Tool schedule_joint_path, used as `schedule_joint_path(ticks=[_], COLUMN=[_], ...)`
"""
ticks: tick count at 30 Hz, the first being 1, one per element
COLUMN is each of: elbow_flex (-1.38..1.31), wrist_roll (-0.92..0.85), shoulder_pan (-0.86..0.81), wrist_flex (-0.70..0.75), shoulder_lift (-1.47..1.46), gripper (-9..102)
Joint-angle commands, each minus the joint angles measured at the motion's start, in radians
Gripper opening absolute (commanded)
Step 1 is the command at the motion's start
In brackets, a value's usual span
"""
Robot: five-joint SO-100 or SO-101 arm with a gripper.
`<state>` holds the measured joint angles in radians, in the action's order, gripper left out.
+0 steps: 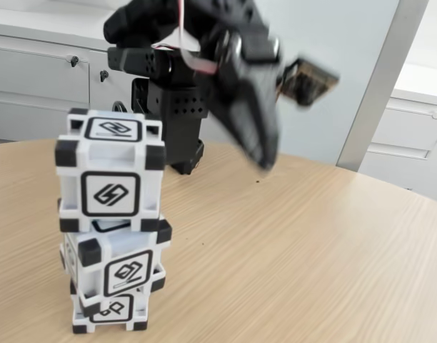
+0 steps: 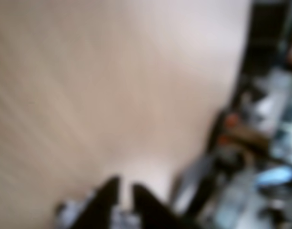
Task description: Stack cubes from left to right.
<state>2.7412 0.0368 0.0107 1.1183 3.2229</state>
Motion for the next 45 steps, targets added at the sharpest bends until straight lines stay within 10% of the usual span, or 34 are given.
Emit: schedule_joint_path(ticks=[1,16,45], elbow_flex=[0.038,0.100,0.100], wrist_roll=[0.020,0.031,0.015], shoulder_pan=[-0.078,-0.430,-0.437], wrist_flex=[-0.017,0.000,0.000], shoulder_lift=[0.057,0.052,0.057], gripper=[0,1,0])
